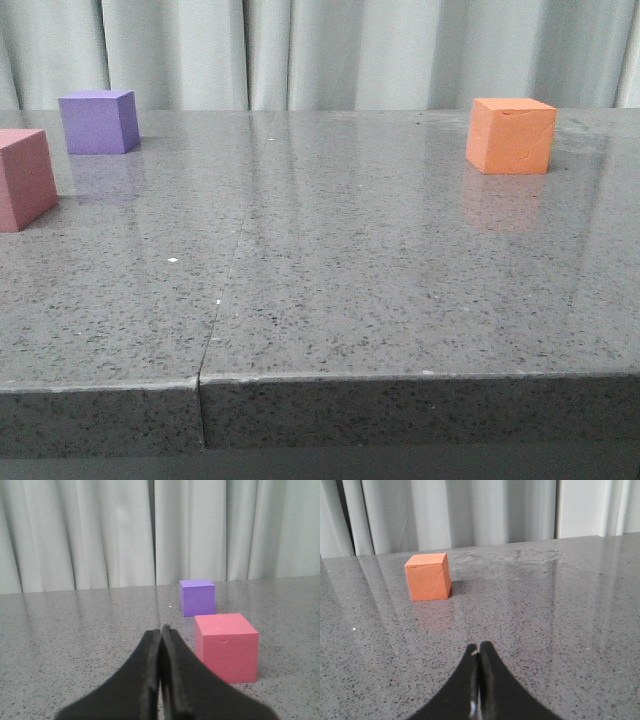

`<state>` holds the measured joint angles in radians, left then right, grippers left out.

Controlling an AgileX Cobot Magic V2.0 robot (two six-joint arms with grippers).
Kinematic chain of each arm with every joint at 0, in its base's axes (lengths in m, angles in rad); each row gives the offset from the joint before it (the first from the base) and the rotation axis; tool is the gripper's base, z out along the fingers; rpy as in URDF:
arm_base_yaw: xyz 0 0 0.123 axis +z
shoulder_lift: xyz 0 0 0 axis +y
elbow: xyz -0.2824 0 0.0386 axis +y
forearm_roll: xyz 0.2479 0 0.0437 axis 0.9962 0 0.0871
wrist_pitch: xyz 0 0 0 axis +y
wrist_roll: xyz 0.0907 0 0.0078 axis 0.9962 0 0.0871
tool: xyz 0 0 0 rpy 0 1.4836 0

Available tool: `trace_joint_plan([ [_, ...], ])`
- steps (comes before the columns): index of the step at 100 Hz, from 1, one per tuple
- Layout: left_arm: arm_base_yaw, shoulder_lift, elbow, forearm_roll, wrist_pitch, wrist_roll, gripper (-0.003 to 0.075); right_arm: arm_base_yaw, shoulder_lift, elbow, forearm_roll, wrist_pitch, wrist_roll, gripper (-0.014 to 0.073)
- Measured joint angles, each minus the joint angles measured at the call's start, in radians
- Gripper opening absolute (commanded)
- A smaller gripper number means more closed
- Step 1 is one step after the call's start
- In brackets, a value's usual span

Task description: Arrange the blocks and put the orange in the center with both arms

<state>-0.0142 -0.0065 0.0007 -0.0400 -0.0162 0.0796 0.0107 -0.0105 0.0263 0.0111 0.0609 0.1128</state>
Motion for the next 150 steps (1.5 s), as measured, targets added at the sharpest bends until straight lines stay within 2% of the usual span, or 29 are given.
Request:
trace_joint_plan([
  [87,0.0,0.0,0.0,0.0,0.0,0.0,-0.002,0.0,0.0,0.0,0.0,0.0,0.0,-0.0067],
  [119,0.0,0.0,0.0,0.0,0.0,0.0,-0.002,0.0,0.0,-0.005,-0.002,-0.074,0.0,-0.0067],
  [136,0.0,0.0,0.0,0.0,0.0,0.0,-0.002,0.0,0.005,-0.095,0.025,0.002,0.0,-0.0067],
  [150,0.0,0.0,0.0,0.0,0.0,0.0,-0.002,0.0,0.062,-0.209,0.09,0.127,0.001,-0.0067],
])
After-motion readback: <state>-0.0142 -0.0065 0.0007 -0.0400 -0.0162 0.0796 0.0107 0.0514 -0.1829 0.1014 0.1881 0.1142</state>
